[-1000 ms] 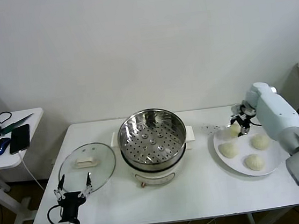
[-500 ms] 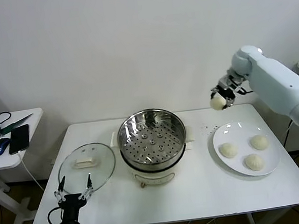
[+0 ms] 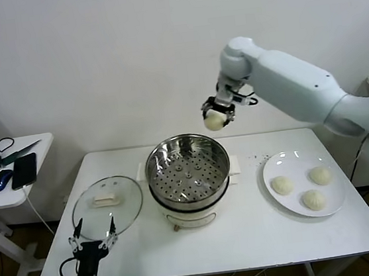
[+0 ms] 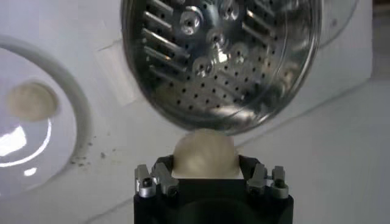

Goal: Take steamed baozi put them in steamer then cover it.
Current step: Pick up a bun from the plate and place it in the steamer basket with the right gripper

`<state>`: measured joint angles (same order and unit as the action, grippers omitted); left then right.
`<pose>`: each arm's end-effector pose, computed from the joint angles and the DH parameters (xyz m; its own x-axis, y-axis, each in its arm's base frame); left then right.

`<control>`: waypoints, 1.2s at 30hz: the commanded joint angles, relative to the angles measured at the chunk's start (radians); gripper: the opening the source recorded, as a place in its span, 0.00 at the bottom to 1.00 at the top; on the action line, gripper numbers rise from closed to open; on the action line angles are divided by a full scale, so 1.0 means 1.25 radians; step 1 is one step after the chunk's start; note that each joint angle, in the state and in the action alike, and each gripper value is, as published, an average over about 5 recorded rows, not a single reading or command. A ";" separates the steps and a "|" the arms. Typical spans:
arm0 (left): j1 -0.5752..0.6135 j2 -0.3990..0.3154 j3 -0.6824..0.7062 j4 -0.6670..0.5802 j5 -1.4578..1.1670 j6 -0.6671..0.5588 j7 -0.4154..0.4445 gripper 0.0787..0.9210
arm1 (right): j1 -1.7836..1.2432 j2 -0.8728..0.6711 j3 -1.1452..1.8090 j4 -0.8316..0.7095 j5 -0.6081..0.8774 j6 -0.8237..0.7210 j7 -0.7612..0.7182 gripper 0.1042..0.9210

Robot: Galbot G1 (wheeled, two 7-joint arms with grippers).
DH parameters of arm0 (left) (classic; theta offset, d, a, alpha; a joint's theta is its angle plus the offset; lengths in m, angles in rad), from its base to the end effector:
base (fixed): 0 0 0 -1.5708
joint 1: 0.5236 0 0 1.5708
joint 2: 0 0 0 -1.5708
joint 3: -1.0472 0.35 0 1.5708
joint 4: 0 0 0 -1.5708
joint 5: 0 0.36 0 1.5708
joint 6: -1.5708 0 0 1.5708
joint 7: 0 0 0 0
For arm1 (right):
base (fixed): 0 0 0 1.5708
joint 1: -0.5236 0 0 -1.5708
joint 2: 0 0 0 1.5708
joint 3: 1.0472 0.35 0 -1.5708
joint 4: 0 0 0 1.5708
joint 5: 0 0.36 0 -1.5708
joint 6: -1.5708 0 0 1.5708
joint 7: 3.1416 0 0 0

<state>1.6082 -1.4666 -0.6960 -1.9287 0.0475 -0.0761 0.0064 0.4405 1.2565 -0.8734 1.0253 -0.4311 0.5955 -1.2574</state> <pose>0.1660 0.0808 -0.3602 -0.9888 -0.1013 0.1099 -0.0748 0.9719 0.2230 0.6065 0.1223 0.0029 -0.3233 -0.1371 0.9363 -0.2069 -0.9553 -0.2113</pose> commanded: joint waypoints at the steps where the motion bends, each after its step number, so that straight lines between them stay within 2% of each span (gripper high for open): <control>1: 0.005 0.001 -0.001 -0.007 0.000 -0.002 0.004 0.88 | -0.076 0.107 -0.004 0.037 -0.214 0.107 0.047 0.75; 20: 0.005 -0.003 0.005 0.009 0.011 -0.003 -0.001 0.88 | -0.205 0.154 0.056 -0.088 -0.392 0.152 0.103 0.76; 26: 0.005 -0.004 0.007 0.012 0.014 -0.005 0.000 0.88 | -0.206 0.153 0.057 -0.091 -0.392 0.148 0.105 0.76; 31: 0.008 -0.003 0.005 0.015 0.014 -0.007 -0.001 0.88 | -0.200 0.145 0.058 -0.078 -0.372 0.133 0.105 0.85; 36: 0.009 -0.002 0.004 0.015 0.014 -0.008 -0.001 0.88 | -0.170 0.121 0.065 -0.039 -0.324 0.127 0.093 0.88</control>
<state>1.6185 -1.4708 -0.6907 -1.9099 0.0628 -0.0851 0.0057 0.2148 1.4178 -0.8048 0.9523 -0.8594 0.7555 -1.1393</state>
